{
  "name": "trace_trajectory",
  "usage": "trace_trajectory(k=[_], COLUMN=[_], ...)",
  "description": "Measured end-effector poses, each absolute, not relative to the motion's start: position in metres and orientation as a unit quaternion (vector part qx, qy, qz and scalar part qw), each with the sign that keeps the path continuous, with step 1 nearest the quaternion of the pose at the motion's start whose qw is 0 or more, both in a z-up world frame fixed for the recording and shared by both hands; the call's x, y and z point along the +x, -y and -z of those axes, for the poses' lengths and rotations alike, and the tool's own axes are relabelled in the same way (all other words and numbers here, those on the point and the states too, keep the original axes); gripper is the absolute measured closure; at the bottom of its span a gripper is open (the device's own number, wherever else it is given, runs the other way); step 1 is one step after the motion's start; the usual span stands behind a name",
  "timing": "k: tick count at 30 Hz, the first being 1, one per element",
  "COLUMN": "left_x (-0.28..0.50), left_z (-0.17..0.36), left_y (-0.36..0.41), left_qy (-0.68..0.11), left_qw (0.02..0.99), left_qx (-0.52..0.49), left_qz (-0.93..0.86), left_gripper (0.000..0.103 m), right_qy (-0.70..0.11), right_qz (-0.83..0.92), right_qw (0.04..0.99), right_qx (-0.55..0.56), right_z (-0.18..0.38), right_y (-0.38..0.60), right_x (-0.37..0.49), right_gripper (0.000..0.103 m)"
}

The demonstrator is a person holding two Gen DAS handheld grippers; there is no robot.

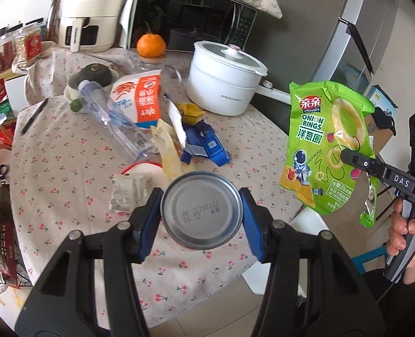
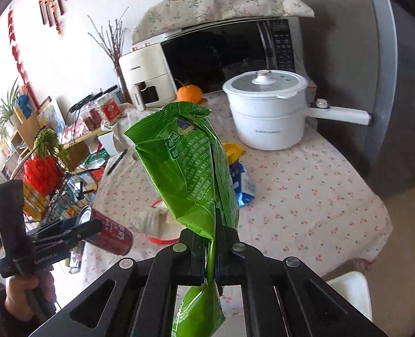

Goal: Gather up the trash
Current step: 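Carry both items to the white bin and open the left tool to drop the can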

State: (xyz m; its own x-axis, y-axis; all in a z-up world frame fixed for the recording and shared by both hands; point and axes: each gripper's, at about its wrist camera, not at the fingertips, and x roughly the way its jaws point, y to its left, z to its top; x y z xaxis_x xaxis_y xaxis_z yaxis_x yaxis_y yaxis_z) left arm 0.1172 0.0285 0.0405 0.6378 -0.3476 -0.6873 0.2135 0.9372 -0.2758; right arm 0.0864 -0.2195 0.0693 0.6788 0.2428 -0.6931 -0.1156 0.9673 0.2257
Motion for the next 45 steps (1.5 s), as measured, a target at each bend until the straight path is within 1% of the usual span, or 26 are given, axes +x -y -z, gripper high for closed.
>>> trace_trajectory(k=[3,6,8,14,24,34,41,43,45], left_x=[0.119,0.120,0.118,0.110,0.097,0.091,0.086,0.084,0.080], left_z=[-0.036,-0.029,-0.025,-0.010,0.040,0.103,0.107,0.102,0.094], left_y=[0.004,0.038,0.061,0.131,0.229,0.260,0.262,0.258,0.252], left_qy=[-0.402,-0.412,-0.418,-0.433,-0.446,-0.463,-0.468,-0.469,-0.464], left_qw=[0.895,0.884,0.876,0.851,0.809,0.791,0.784,0.782,0.787], left_qx=[-0.071,-0.057,-0.044,-0.006,0.046,0.125,0.143,0.144,0.145], left_qz=[0.181,0.212,0.236,0.298,0.379,0.379,0.382,0.383,0.380], left_gripper=[0.047,0.047,0.047,0.047,0.047,0.047,0.047,0.043,0.030], right_qy=[-0.388,-0.428,-0.435,-0.424,-0.469,-0.539,-0.564,-0.569,-0.573], right_qz=[-0.072,-0.057,-0.051,-0.020,0.041,0.065,0.074,0.074,0.071], right_qw=[0.913,0.892,0.887,0.894,0.864,0.817,0.803,0.801,0.797], right_qx=[0.103,0.132,0.144,0.146,0.178,0.195,0.178,0.173,0.176], right_z=[-0.057,-0.036,-0.034,-0.041,-0.007,0.041,0.056,0.059,0.063], right_y=[0.255,0.288,0.306,0.347,0.402,0.419,0.411,0.411,0.412], right_x=[0.073,0.060,0.051,0.016,-0.012,-0.014,-0.015,-0.015,-0.016], right_gripper=[0.099,0.099,0.099,0.099,0.098,0.098,0.098,0.098,0.098])
